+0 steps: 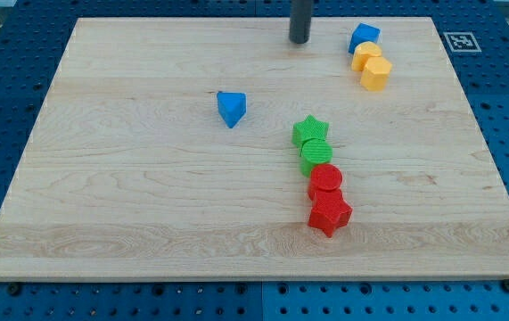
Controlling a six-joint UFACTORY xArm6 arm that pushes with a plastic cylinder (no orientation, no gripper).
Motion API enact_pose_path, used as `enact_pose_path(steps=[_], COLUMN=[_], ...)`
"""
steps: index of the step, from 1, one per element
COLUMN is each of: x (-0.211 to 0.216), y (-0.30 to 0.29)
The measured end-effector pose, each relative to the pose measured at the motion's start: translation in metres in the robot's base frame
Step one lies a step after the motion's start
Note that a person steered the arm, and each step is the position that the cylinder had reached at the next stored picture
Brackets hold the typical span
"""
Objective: Push the blue cube into the yellow heart
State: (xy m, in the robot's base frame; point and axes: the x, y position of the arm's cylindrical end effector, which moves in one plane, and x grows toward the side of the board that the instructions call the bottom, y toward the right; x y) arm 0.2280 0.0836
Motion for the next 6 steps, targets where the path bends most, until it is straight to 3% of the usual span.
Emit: enact_pose_path(steps=[2,5,6], x=[-0.027,0.027,0.034], y=[0.074,0.097,0.136])
